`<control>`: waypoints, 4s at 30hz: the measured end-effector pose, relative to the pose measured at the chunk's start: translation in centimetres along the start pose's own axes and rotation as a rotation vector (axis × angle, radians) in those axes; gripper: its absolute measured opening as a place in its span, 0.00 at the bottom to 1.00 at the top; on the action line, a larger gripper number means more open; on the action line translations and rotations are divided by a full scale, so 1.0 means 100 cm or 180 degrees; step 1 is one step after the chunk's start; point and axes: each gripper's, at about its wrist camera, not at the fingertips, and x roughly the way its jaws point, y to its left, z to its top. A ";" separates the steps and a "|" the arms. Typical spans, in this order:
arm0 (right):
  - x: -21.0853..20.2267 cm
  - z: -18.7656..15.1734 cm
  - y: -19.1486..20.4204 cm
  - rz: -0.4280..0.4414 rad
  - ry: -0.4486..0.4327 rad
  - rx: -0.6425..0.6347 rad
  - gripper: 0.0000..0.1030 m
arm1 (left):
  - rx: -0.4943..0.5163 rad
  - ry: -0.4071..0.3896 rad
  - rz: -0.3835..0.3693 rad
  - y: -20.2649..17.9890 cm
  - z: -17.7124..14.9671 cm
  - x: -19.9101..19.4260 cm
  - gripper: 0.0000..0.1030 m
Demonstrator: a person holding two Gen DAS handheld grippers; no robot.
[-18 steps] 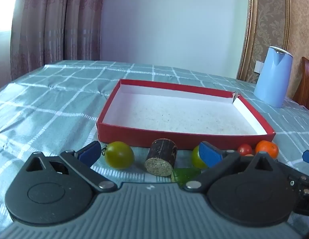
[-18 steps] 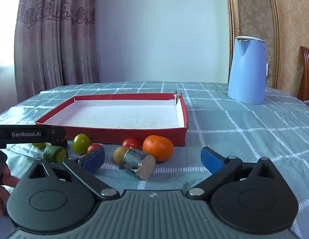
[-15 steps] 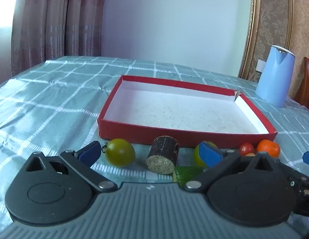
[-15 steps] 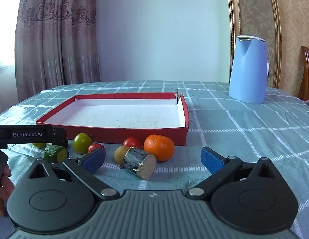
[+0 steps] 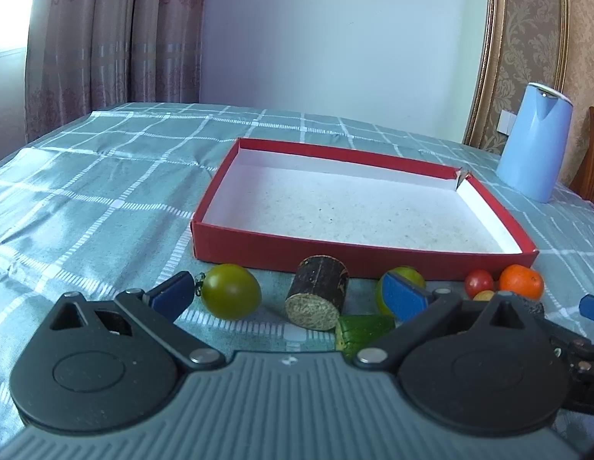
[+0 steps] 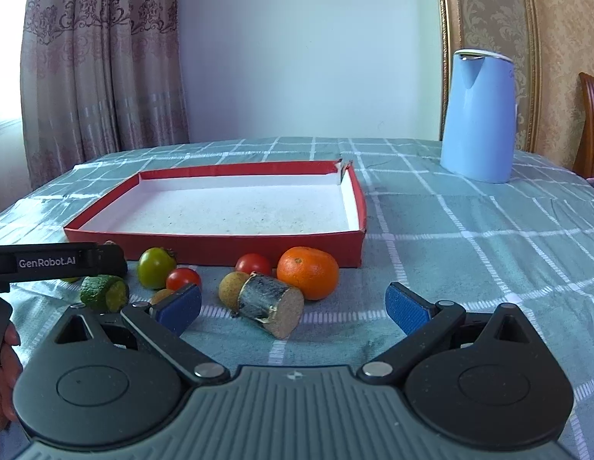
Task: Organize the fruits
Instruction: 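Move both tools toward the fruits in front of the red tray, then grasp the green cucumber chunk with the left tool while the right tool grasps the dark cylinder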
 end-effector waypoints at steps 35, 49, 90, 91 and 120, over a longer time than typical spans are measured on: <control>0.023 0.001 0.008 0.0115 0.0378 0.0108 0.76 | -0.0101 0.0182 -0.0068 0.002 0.000 0.005 1.00; 0.027 0.002 0.004 0.0216 0.0392 0.0129 0.43 | -0.0098 0.0176 -0.0082 0.002 0.000 0.005 1.00; 0.007 -0.008 -0.011 0.0386 0.0266 0.0124 0.40 | 0.0855 0.0125 -0.0340 -0.037 -0.027 -0.025 0.24; 0.007 -0.008 -0.011 0.0386 0.0265 0.0121 0.40 | 0.0817 0.0125 -0.0356 -0.036 -0.027 -0.024 0.24; 0.004 0.042 -0.018 0.0356 -0.0185 -0.0016 0.40 | 0.0739 -0.0176 -0.0464 -0.047 0.020 -0.023 0.24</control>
